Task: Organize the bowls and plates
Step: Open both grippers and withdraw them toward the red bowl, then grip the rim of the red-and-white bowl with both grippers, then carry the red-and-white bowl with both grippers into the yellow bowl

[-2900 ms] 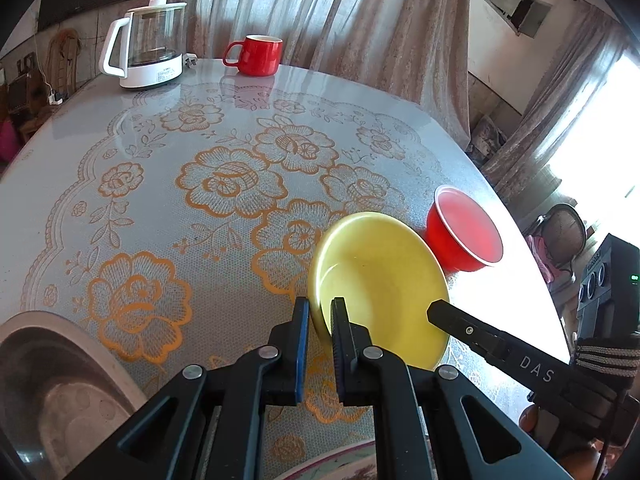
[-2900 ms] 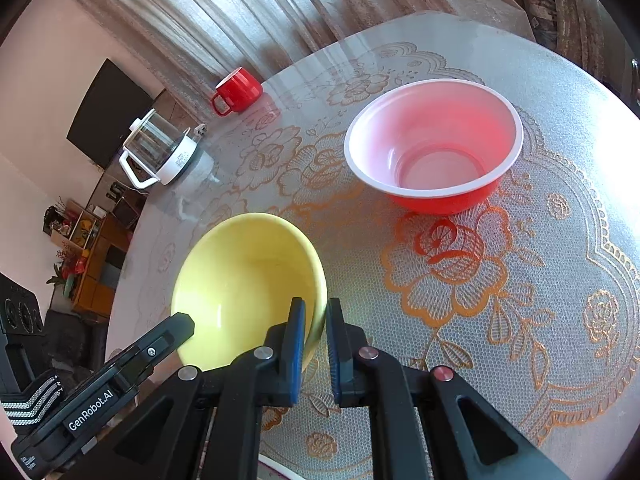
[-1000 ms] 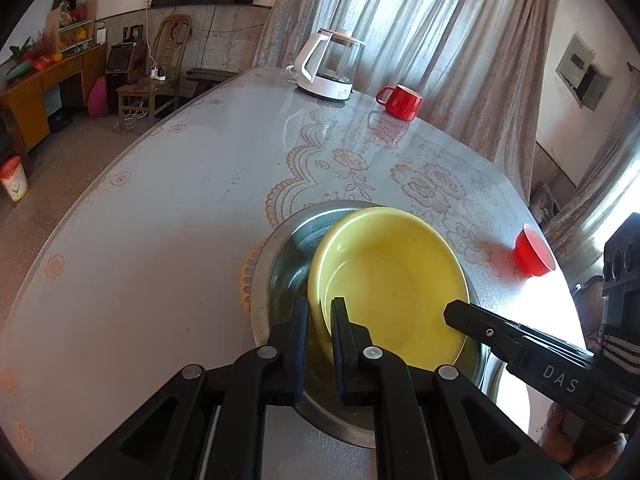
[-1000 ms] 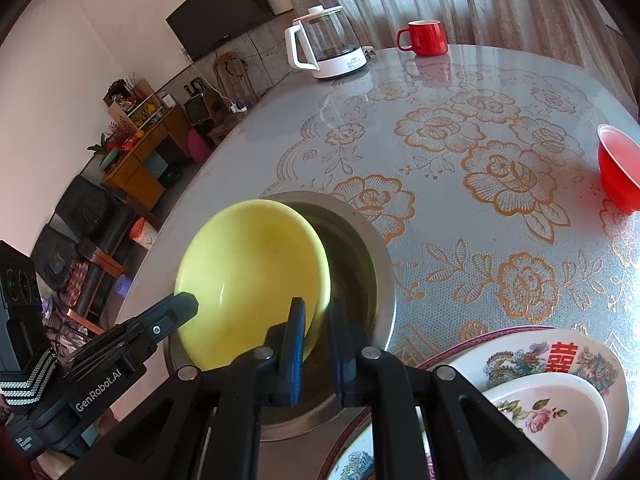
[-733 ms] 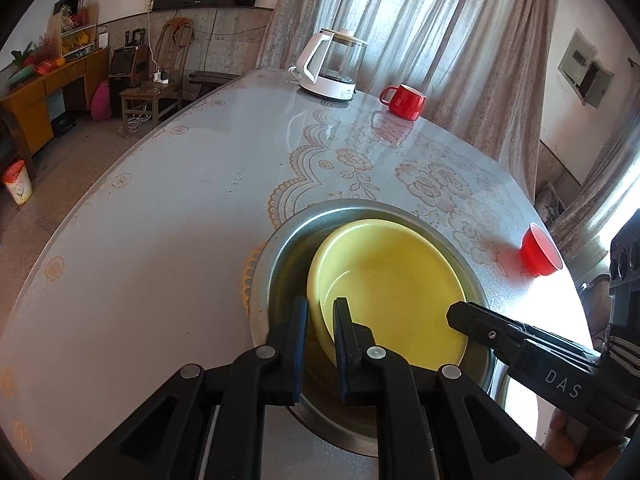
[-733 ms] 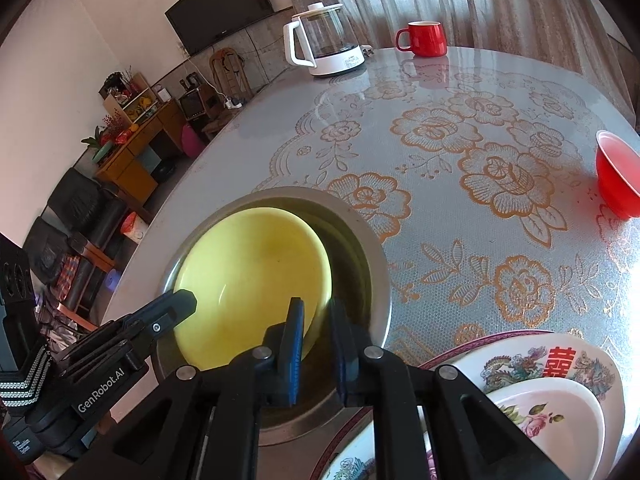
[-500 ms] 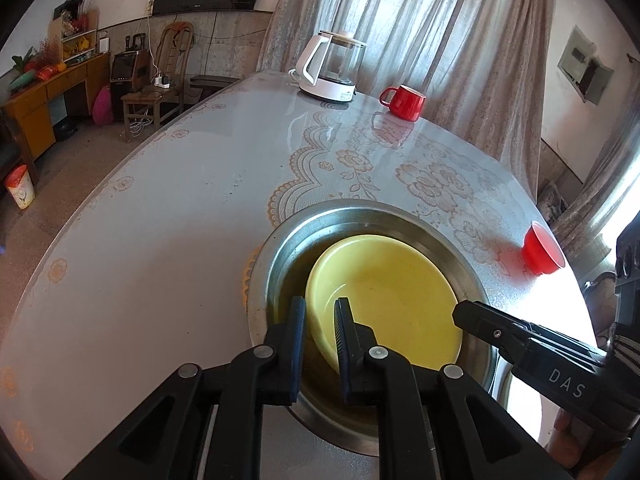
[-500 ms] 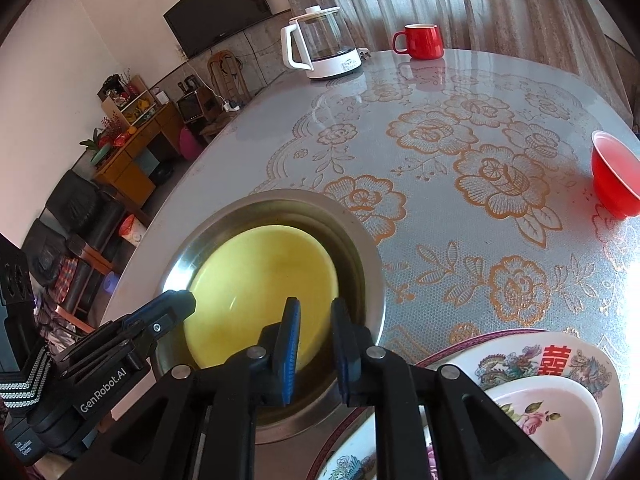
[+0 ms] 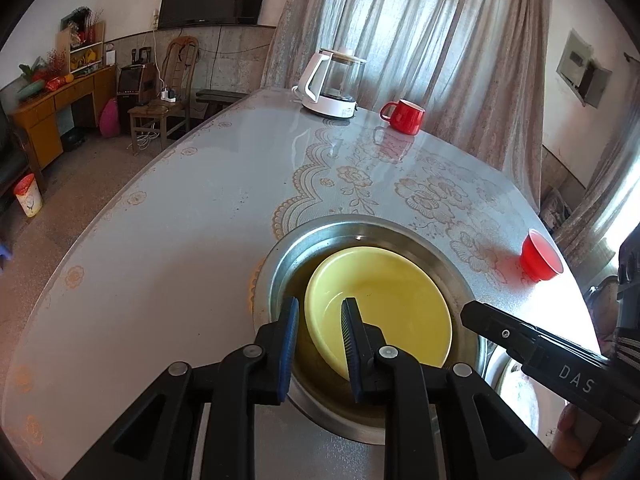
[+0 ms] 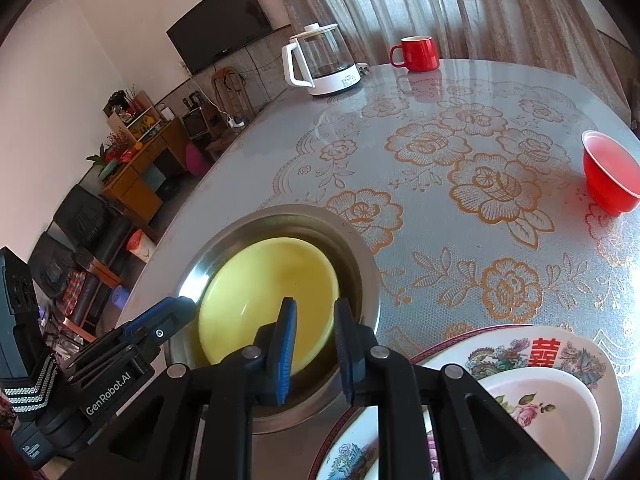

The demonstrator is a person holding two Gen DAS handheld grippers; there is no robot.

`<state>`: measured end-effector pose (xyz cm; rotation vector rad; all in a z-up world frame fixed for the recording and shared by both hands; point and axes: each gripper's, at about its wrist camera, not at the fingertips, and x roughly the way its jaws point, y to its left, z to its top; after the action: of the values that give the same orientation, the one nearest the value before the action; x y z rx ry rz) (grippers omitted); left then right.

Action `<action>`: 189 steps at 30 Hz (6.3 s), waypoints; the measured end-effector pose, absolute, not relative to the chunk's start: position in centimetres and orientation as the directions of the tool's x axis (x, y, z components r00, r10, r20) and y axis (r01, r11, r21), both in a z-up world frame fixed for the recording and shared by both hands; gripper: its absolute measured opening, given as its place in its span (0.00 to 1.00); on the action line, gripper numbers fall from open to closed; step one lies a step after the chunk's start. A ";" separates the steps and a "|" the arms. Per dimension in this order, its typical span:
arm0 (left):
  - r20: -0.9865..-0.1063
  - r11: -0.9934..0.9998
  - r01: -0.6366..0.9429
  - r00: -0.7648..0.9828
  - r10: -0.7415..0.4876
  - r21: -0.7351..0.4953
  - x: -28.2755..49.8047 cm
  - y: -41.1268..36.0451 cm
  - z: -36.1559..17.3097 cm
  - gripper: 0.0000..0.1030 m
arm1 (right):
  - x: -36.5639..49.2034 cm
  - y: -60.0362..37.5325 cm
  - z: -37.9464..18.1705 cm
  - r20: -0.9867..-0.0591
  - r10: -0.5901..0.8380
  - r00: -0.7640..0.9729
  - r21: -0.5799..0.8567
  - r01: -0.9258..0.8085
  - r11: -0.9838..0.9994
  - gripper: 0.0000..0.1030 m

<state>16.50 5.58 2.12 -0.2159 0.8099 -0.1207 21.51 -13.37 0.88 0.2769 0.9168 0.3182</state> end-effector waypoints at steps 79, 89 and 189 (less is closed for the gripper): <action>-0.751 0.802 0.409 0.328 -0.574 -0.435 33.0 -29.1 1.1 0.22 | 27.4 -48.0 -2.5 -0.734 0.030 0.679 0.466 0.471 0.750 0.14; -0.782 0.805 0.393 0.267 -0.563 -0.445 32.0 -28.1 0.2 0.05 | 27.5 -47.2 -3.0 -0.735 0.095 0.671 0.495 0.437 0.751 0.10; -0.713 0.880 0.006 0.585 -0.388 -0.474 16.7 6.7 3.1 0.06 | 22.7 -14.7 2.6 -0.718 0.450 0.532 0.452 -0.135 0.882 0.09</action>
<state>16.72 6.72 3.09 -0.4535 0.9247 -0.2388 22.66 -14.72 2.64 0.3651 0.9516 0.3579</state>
